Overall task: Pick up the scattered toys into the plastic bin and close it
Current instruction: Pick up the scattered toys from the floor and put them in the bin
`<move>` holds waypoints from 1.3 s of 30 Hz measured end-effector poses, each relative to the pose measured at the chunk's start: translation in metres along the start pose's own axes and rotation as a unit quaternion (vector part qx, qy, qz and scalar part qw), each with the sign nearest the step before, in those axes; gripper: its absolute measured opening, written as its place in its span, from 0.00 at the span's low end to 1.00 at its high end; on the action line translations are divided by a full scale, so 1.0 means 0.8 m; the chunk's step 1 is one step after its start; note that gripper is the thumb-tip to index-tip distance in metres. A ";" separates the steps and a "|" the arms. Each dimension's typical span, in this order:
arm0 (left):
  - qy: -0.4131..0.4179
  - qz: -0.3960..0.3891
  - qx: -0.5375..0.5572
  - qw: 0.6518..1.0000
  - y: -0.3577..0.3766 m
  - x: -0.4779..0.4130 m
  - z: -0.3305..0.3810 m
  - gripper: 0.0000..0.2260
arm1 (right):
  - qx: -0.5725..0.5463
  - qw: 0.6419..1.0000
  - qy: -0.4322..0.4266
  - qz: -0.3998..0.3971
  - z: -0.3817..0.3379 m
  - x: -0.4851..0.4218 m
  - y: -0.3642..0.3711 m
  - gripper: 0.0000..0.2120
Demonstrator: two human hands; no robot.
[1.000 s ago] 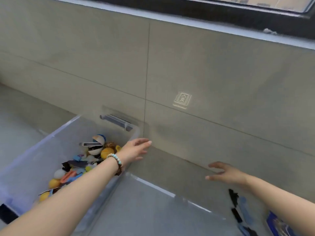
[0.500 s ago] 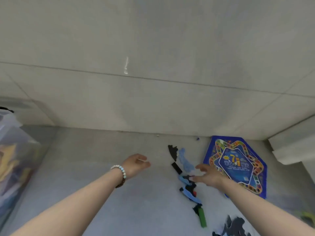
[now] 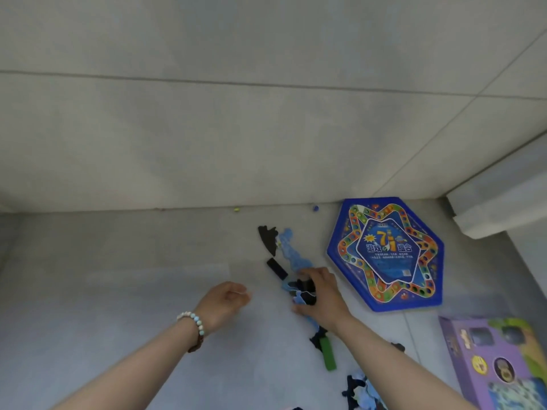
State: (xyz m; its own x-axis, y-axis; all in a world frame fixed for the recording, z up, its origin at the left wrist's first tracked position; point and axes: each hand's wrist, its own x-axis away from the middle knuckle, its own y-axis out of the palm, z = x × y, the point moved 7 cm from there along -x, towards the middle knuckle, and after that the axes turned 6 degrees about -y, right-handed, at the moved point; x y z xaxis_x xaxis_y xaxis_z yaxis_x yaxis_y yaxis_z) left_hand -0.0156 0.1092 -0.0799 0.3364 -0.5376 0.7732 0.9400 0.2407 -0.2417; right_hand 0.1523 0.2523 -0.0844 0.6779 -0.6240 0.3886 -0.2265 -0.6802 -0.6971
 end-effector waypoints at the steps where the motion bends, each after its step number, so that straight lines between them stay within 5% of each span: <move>1: -0.005 0.004 0.007 1.000 0.001 0.000 -0.004 0.09 | -0.004 1.000 0.005 0.003 0.001 -0.002 0.001 0.33; 13: -0.020 0.005 0.086 0.996 0.017 -0.014 -0.007 0.02 | -0.088 0.991 0.076 0.067 0.011 -0.005 0.002 0.24; 17: 0.010 0.018 0.081 0.997 0.020 -0.024 -0.003 0.09 | -0.117 0.984 0.103 0.085 0.020 -0.008 0.007 0.22; 20: 0.097 0.063 -0.019 0.993 0.010 -0.037 0.015 0.15 | -0.096 0.987 0.103 0.078 0.022 -0.013 0.010 0.24; 22: 0.187 0.087 -0.205 0.957 0.009 -0.043 0.043 0.21 | -0.086 0.988 0.105 0.071 0.023 -0.014 0.010 0.23; 25: 0.291 0.087 -0.436 0.847 0.027 -0.056 0.080 0.25 | -0.070 0.992 0.085 0.062 0.024 -0.012 0.008 0.19; 29: 0.390 0.037 -0.538 0.747 0.054 -0.069 0.100 0.19 | -0.090 0.989 0.067 0.094 0.031 -0.002 0.001 0.13; 31: 0.385 0.046 -0.568 0.726 0.053 -0.081 0.103 0.19 | -0.096 0.988 0.072 0.101 0.035 0.002 0.000 0.13; 33: 0.387 0.063 -0.536 0.748 0.046 -0.076 0.112 0.18 | -0.095 0.988 0.072 0.101 0.036 0.002 0.001 0.13; 36: 0.314 0.162 -0.393 0.849 0.002 -0.081 0.124 0.10 | -0.125 0.982 0.079 0.118 0.032 -0.001 -0.005 0.10; 39: 0.279 0.189 -0.306 0.890 -0.024 -0.095 0.129 0.11 | -0.187 0.967 0.090 0.148 0.025 -0.013 -0.015 0.12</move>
State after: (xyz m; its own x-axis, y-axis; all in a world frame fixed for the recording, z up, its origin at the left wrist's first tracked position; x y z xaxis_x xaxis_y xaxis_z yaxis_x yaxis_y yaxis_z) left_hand -0.0651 0.2287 -0.0734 0.4494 -0.8710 0.1983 0.5512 0.0957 -0.8289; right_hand 0.1618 0.2748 -0.0917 0.4187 -0.8469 0.3277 -0.6521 -0.5315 -0.5406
